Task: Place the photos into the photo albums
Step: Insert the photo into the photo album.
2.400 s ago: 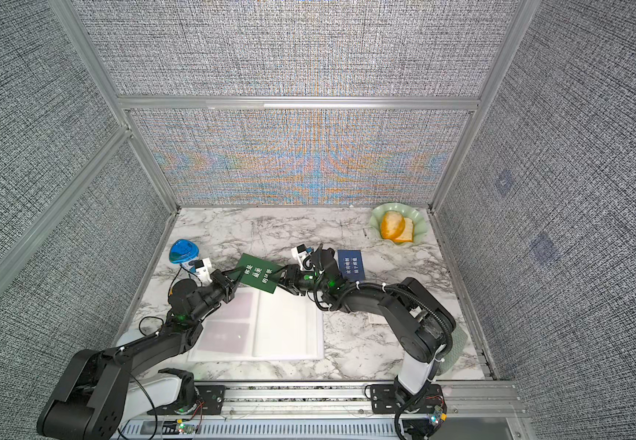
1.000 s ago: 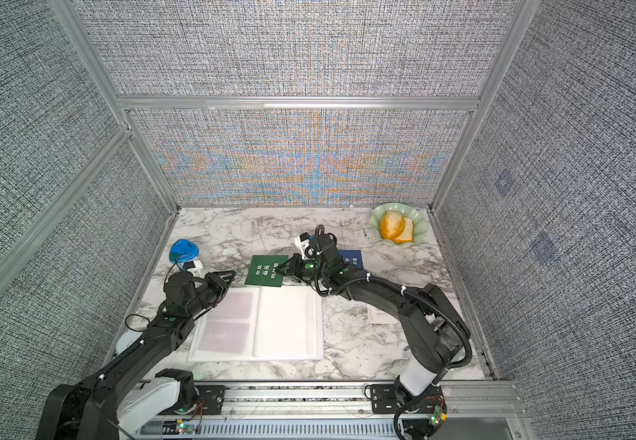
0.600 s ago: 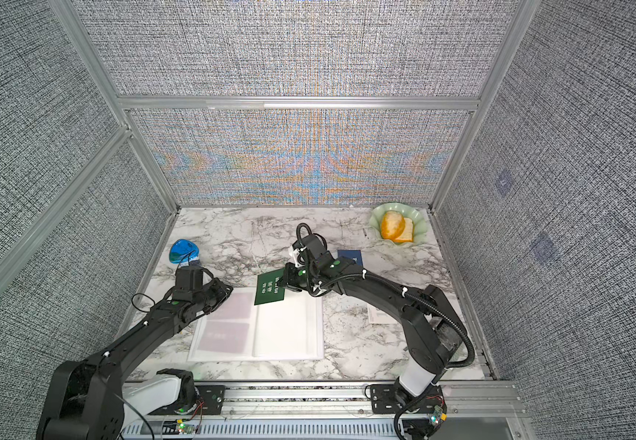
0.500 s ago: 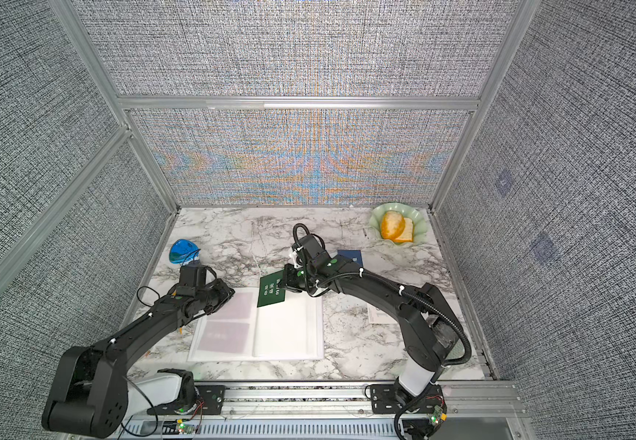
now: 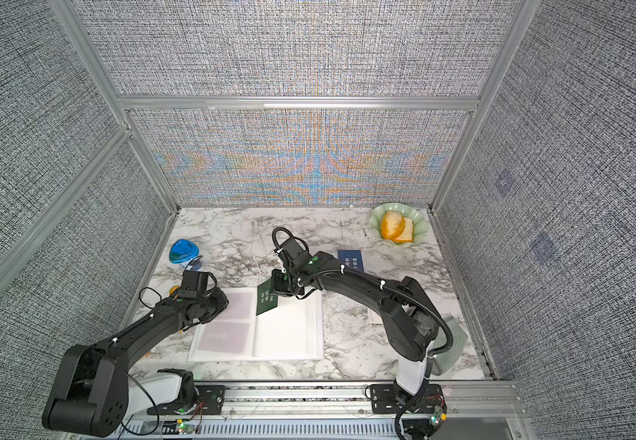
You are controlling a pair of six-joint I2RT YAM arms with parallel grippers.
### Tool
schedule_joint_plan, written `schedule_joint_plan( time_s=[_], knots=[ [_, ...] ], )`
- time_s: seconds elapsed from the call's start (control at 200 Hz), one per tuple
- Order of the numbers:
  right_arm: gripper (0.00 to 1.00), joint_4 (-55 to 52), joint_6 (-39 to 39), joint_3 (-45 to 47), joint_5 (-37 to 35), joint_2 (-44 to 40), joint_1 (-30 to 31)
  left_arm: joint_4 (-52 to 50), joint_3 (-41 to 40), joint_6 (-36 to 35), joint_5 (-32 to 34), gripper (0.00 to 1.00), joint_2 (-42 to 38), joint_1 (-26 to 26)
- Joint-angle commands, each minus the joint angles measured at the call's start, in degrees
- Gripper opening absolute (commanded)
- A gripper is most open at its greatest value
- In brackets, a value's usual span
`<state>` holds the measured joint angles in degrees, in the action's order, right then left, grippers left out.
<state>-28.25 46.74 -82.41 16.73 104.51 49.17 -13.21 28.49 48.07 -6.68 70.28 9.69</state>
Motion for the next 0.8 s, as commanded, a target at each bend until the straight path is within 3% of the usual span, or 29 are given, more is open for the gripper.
schedule_joint_plan(
  time_s=[0.0, 0.795],
  knots=[
    [0.00, -3.08, 0.72, -1.42, -1.84, 0.97, 0.44, -1.62, -0.62, 0.65, 3.98, 0.12, -0.76, -0.28],
    [0.00, -7.79, 2.83, -7.88, -6.54, 5.22, 2.40, -1.18, -3.44, 0.14, 5.28, 0.12, -2.52, -1.50]
  ],
)
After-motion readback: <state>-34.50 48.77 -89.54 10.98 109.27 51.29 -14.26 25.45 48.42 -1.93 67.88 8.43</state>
